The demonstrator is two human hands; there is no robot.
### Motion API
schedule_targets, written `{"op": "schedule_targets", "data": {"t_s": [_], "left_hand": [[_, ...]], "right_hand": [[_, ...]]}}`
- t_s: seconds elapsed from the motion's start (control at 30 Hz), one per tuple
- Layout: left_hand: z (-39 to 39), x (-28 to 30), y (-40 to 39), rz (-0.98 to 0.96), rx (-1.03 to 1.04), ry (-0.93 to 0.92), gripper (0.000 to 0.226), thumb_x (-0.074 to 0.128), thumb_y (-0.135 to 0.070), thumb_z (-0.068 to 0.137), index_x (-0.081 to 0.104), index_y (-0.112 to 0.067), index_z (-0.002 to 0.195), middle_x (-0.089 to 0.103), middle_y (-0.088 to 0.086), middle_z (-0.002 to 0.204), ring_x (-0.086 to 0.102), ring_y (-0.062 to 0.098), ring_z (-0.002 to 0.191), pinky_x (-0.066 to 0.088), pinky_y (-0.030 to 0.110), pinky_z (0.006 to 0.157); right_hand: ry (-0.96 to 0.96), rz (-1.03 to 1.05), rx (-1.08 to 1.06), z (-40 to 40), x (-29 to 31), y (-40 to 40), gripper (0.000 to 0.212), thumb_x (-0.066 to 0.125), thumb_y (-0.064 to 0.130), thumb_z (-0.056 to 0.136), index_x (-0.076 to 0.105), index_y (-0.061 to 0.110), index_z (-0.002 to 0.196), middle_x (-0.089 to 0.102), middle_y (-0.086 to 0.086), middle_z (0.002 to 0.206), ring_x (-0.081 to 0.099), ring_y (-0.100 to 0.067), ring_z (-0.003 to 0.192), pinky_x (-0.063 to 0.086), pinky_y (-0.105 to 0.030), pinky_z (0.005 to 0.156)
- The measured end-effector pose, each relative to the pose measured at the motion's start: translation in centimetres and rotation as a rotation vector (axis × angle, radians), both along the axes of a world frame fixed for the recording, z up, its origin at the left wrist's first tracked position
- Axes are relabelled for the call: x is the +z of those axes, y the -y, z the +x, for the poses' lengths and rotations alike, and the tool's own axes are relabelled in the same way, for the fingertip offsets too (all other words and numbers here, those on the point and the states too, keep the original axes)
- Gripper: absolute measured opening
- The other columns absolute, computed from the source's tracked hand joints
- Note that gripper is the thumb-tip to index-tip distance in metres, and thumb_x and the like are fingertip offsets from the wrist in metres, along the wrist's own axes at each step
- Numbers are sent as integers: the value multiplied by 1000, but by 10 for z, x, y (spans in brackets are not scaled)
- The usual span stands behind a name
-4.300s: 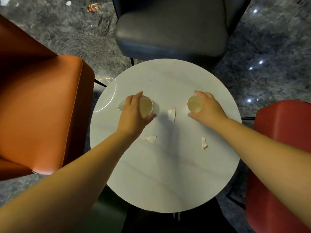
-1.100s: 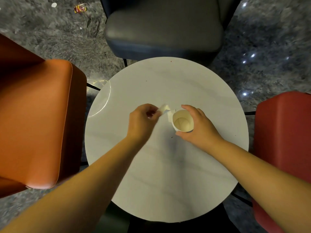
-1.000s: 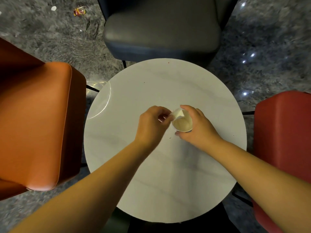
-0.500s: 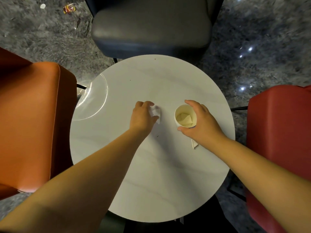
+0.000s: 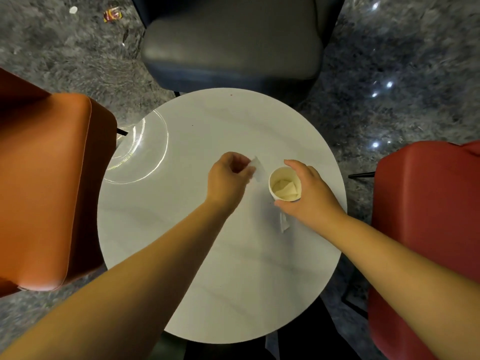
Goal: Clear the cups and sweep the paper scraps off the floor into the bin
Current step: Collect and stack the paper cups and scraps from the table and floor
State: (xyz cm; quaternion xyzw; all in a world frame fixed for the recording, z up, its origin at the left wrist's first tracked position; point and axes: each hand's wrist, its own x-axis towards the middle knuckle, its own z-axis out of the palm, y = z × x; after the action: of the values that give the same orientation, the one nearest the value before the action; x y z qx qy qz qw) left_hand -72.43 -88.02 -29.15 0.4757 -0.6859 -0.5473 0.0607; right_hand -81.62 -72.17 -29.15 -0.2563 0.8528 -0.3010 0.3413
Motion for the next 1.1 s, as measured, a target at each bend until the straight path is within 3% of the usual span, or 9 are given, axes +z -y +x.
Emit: {"op": "schedule_targets", "data": {"t_s": [0.1,0.23,0.33,0.4,0.47,0.6,0.8,0.9,1.1], "left_hand": [[-7,19,-22,25,-8,-101,11,72,-11,85,64,-16,84,71,-1,77,68,15,69,58,29,69],[-11,30,-43,-6,-77,-113,8,73,-14,86,66,-17,84,71,-4,78,68,12,72,56,23,67],[-9,28,-53,-149,-172,-46,3,69,-21,90,69,-24,89,68,-12,87,64,6,76,52,18,70],[-6,20,-56,-222,-149,-3,9,63,-23,94,71,-24,99,65,-8,99,63,7,80,53,23,75],[-2,7,-55,-233,-109,101,12,62,-21,95,70,-23,104,65,-3,106,61,6,79,49,23,75],[12,-23,-66,-161,-283,355,24,73,-27,86,67,-16,107,65,1,106,62,15,90,40,20,76],[16,-47,-103,-228,-416,410,49,80,-32,79,55,-18,119,48,1,116,55,20,94,48,29,82],[17,-50,-112,-273,-437,419,36,76,-29,84,58,-18,113,45,-2,111,51,21,94,43,26,77],[13,-44,-114,-213,-374,406,6,67,-18,91,68,-13,94,61,1,94,59,22,88,39,22,71]], "right_hand": [[-17,19,9,-5,2,-4,87,80,30,74,28,38,143,36,4,139,47,-18,119,38,-23,85],[-37,5,27,-11,7,-10,88,81,29,73,29,34,144,38,2,139,48,-19,119,40,-21,84],[-43,-5,36,-15,11,-19,87,81,29,73,29,35,143,38,2,138,48,-19,117,39,-22,84],[-34,-18,35,-19,13,-28,86,80,29,74,29,36,143,37,2,138,47,-18,117,40,-23,86],[-26,-27,24,-23,13,-38,84,79,29,75,29,38,142,37,3,137,47,-18,117,43,-27,88],[-27,-14,13,-31,10,-59,86,81,28,73,30,37,142,35,3,139,46,-19,119,40,-26,88],[-42,5,7,-37,3,-83,87,82,26,71,32,34,143,36,0,140,45,-20,121,41,-29,92],[-51,16,19,-38,0,-91,88,82,28,71,32,34,143,37,-1,138,45,-21,121,43,-32,94],[-48,31,46,-39,1,-96,87,81,30,72,31,36,143,36,2,139,45,-20,121,42,-30,92]]}}
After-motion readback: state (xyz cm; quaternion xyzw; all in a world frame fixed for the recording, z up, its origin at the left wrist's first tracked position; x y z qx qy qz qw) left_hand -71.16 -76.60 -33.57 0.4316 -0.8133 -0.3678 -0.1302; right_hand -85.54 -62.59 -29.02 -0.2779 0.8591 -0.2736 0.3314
